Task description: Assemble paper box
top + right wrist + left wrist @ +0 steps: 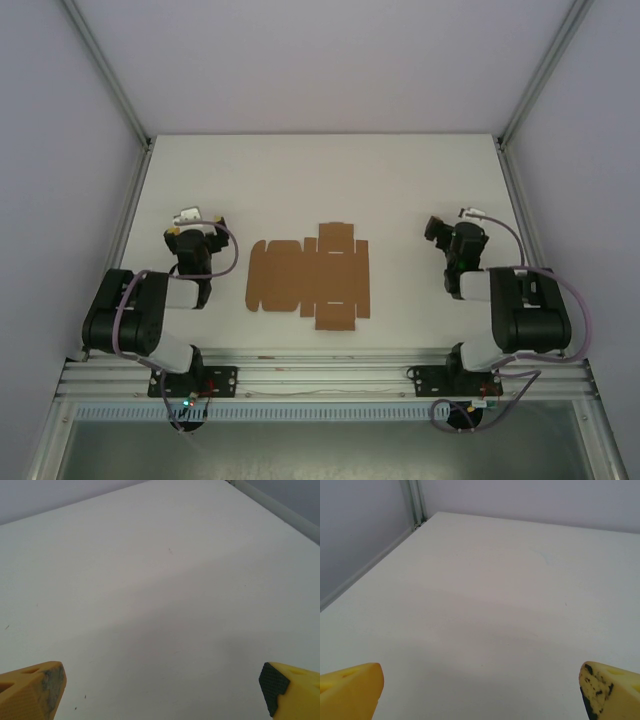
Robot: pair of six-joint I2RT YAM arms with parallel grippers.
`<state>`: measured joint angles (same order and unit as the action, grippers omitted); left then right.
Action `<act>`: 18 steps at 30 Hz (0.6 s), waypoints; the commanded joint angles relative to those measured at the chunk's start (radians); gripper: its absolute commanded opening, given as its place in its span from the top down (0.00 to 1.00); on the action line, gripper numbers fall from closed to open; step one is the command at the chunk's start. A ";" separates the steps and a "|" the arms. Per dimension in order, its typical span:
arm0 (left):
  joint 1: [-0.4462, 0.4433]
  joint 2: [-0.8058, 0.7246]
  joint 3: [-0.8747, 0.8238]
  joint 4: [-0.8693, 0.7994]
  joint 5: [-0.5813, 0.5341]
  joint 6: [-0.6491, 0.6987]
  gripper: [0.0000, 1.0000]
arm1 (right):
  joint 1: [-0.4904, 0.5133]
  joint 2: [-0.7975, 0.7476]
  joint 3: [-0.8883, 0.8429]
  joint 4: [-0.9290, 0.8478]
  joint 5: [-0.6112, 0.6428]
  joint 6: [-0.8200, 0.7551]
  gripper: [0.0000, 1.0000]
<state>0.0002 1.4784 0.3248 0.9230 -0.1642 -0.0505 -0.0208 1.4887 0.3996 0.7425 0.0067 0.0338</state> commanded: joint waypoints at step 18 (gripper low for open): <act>-0.100 -0.377 0.226 -0.902 0.241 -0.401 0.00 | 0.366 -0.222 0.420 -0.989 0.054 0.314 0.28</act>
<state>-0.0574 1.0939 0.5758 0.1822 0.0120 -0.3595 0.2619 1.2316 0.7834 0.0040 0.0612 0.2554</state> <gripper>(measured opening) 0.997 0.729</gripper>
